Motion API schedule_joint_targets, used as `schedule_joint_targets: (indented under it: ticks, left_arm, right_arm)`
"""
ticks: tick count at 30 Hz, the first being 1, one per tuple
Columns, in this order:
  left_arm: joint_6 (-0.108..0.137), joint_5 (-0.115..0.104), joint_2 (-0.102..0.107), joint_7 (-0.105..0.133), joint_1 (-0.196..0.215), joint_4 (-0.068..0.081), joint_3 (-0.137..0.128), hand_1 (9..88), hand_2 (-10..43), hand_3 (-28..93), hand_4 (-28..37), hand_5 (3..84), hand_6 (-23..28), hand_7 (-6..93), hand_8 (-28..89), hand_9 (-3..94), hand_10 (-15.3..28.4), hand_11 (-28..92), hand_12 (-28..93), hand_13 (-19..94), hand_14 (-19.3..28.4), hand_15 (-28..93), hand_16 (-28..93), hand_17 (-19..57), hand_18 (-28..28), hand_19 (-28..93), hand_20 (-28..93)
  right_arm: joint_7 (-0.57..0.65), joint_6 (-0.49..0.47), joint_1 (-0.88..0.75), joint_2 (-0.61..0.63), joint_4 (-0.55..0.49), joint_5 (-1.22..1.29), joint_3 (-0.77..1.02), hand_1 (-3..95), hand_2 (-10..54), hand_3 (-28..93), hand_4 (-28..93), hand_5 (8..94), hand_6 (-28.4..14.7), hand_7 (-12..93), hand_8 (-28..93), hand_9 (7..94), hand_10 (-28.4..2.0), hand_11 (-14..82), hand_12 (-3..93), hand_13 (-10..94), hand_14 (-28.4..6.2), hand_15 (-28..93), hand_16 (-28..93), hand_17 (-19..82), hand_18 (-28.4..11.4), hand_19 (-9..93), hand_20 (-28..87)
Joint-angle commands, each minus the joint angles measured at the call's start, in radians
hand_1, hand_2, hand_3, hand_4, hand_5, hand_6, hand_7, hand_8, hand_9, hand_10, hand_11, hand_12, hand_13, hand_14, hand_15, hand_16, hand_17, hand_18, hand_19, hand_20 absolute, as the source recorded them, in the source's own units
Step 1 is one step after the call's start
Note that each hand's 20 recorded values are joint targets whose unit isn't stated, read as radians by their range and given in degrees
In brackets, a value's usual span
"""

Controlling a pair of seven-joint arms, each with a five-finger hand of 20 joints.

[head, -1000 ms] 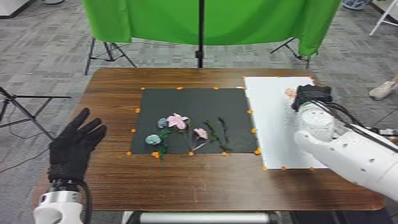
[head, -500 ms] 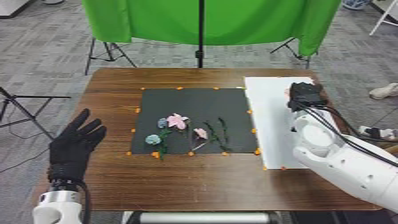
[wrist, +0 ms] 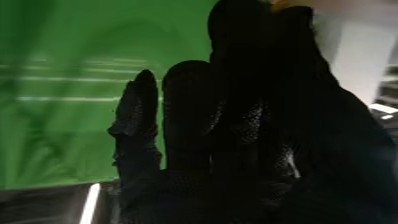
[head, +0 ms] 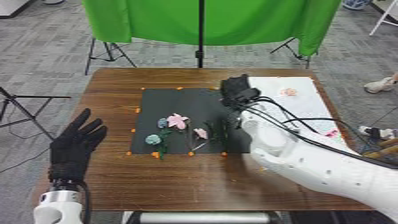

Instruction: Arrange flowers

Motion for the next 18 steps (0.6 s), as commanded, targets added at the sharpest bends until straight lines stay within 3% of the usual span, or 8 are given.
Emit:
schedule_joint_targets:
  ticks: [1, 14, 18]
  left_arm:
    - [0.001, -0.003, 0.001, -0.005, 0.003, 0.0, -0.005, 21.0, 7.1, 81, -28.3, 36.5, 8.8, 7.7, -8, 33.6, 20.3, 25, 11, 21, 27.7, 59, -11, -8.1, 28.4, 58, 1]
    - [0.007, -0.015, 0.011, 0.01, 0.009, 0.0, 0.004, 21.0, 7.0, 81, -28.3, 36.9, 9.1, 7.6, -8, 33.6, 20.3, 25, 11, 21, 27.7, 59, -11, -8.1, 28.4, 58, 1]
    - [0.011, -0.017, 0.015, 0.014, 0.007, 0.001, 0.006, 21.1, 7.0, 81, -28.3, 36.9, 9.0, 7.6, -8, 33.6, 20.3, 25, 11, 21, 27.7, 59, -11, -8.0, 28.4, 58, 1]
  right_arm:
    - [-0.034, -0.086, -0.032, -0.054, -0.006, -0.046, 0.015, 55.5, -9.5, 65, -28, 88.1, 4.0, 18, 3, 91.7, -4.2, 18.9, 39.3, 69, -3.7, 72, 26, 23, -18.2, 81, 43]
    - [-0.03, -0.156, -0.059, 0.005, -0.056, -0.063, 0.023, 52.3, -9.5, 68, -28, 84.5, 4.5, 18, 1, 87.1, -4.7, 21.0, 40.0, 64, -4.6, 74, 27, 20, -18.5, 80, 44]
    - [-0.056, -0.185, -0.073, 0.028, -0.088, -0.044, 0.036, 48.7, -9.5, 71, -28, 78.6, 3.5, 17, -1, 83.2, -5.7, 23.0, 38.2, 62, -6.0, 75, 24, 18, -18.8, 79, 45]
